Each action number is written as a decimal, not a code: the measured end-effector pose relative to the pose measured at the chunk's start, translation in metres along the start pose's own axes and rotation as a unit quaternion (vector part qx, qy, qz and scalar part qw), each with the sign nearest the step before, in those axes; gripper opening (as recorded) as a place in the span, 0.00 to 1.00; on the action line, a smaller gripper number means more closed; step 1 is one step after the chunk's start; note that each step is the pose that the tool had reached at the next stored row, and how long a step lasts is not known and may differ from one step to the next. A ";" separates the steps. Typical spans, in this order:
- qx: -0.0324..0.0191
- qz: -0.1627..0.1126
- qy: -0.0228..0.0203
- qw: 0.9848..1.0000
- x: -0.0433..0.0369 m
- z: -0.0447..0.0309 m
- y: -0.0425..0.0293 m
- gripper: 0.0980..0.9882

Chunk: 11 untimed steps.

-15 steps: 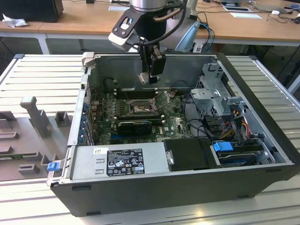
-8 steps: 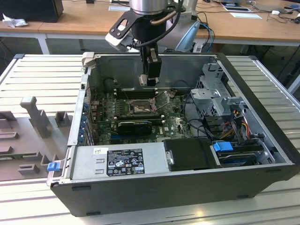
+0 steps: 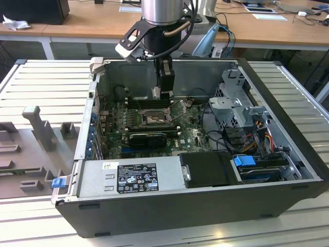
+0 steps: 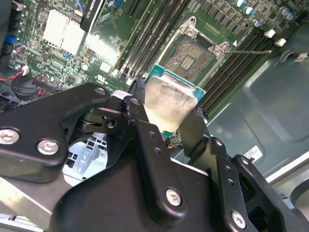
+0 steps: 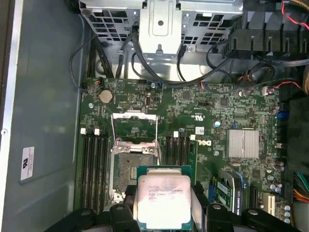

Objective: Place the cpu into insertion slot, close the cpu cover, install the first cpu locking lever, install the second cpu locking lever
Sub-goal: 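Place the cpu into insertion slot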

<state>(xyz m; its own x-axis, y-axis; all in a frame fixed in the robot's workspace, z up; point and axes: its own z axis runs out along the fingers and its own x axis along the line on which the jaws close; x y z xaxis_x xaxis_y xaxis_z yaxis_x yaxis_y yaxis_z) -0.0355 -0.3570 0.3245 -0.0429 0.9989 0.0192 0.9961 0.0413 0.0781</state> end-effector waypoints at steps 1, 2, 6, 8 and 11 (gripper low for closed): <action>0.000 0.000 0.000 1.000 0.0000 0.0016 -0.0001 0.48; 0.000 0.000 0.000 1.000 0.0000 0.0030 -0.0002 0.48; 0.002 0.000 -0.003 1.000 0.0000 0.0077 -0.0006 0.48; 0.003 0.000 -0.004 1.000 0.0003 0.0109 -0.0008 0.48; 0.003 0.000 -0.004 1.000 0.0009 0.0177 -0.0013 0.48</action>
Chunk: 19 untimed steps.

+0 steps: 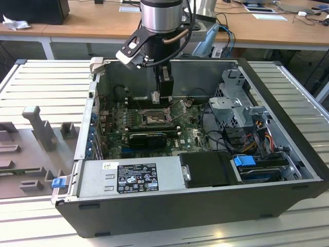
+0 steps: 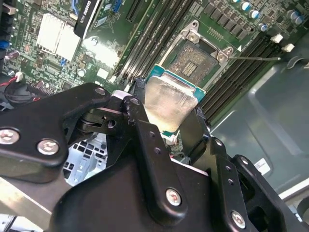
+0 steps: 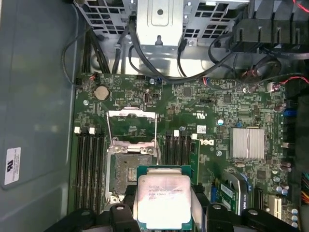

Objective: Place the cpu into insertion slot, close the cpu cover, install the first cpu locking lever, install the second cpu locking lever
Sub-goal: 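Place the cpu into insertion slot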

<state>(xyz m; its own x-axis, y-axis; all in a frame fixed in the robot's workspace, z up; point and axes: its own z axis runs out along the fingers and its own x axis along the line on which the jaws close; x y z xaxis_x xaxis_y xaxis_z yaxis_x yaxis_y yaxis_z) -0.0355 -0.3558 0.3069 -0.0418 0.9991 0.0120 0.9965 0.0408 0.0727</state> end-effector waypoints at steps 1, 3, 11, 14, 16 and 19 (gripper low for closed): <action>0.000 0.000 0.000 1.000 0.0001 0.0030 -0.0002 0.48; 0.000 0.000 0.000 1.000 0.0001 0.0071 -0.0009 0.48; -0.001 0.010 -0.001 1.000 0.0007 0.0214 -0.0047 0.48; -0.001 0.015 -0.001 1.000 0.0016 0.0278 -0.0064 0.48; -0.001 0.015 -0.002 1.000 0.0027 0.0313 -0.0068 0.48; -0.001 0.015 -0.003 1.000 0.0052 0.0357 -0.0069 0.48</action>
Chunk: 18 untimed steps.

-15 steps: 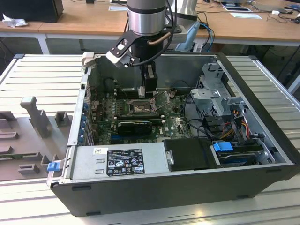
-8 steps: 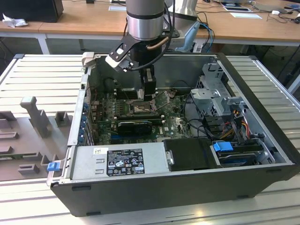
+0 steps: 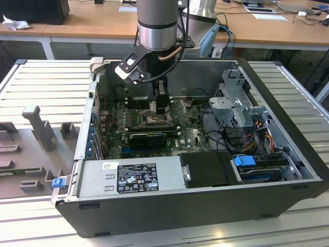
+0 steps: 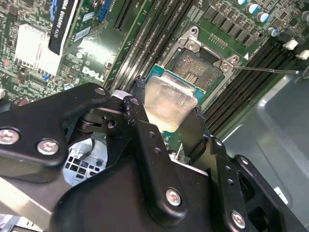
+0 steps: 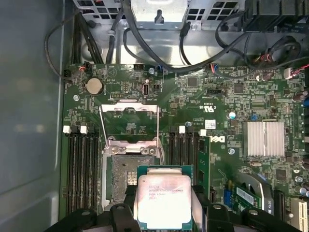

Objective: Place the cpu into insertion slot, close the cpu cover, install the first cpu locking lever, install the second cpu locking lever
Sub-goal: 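Place the cpu into insertion slot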

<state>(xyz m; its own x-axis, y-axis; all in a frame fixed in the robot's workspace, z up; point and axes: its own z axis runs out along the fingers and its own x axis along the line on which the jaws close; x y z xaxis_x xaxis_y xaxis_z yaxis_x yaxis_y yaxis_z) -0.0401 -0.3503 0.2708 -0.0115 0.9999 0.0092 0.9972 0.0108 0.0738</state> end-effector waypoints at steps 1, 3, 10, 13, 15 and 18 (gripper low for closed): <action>0.000 0.000 -0.001 1.000 0.0009 0.0012 -0.0001 0.48; 0.000 0.000 -0.004 1.000 0.0039 0.0049 -0.0005 0.48; 0.000 -0.001 -0.017 1.000 0.0183 0.0178 -0.0015 0.48; 0.000 -0.002 -0.017 1.000 0.0193 0.0242 -0.0022 0.48; 0.000 -0.003 -0.017 1.000 0.0203 0.0279 -0.0028 0.48; 0.000 -0.004 -0.017 1.000 0.0216 0.0312 -0.0041 0.48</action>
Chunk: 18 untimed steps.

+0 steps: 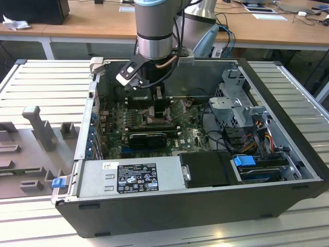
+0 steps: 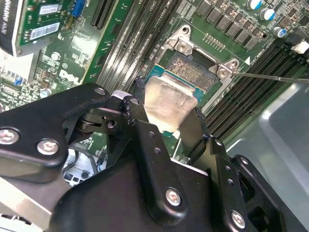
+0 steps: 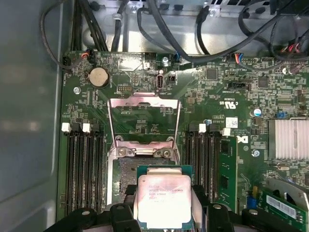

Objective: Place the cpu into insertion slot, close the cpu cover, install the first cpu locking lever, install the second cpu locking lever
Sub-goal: 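Place the cpu into insertion slot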

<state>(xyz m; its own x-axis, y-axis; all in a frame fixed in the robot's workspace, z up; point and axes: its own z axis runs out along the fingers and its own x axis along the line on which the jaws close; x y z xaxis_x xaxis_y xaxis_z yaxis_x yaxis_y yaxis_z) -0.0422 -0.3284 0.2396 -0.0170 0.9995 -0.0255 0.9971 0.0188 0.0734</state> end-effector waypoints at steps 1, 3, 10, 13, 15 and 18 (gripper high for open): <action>0.000 0.000 0.000 1.000 0.0009 0.0016 -0.0007 0.48; 0.000 -0.001 0.000 1.000 0.0032 0.0050 -0.0019 0.48; 0.000 -0.001 0.000 1.000 0.0137 0.0199 -0.0036 0.48; 0.000 -0.001 0.000 1.000 0.0153 0.0240 -0.0039 0.48; 0.000 -0.001 0.000 1.000 0.0157 0.0254 -0.0039 0.48; 0.000 0.000 0.000 1.000 0.0159 0.0266 -0.0042 0.48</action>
<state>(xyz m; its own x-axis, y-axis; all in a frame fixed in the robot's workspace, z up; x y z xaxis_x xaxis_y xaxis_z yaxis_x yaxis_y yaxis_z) -0.0447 -0.3133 0.2124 -0.0173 0.9995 -0.0253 0.9971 0.0191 0.0734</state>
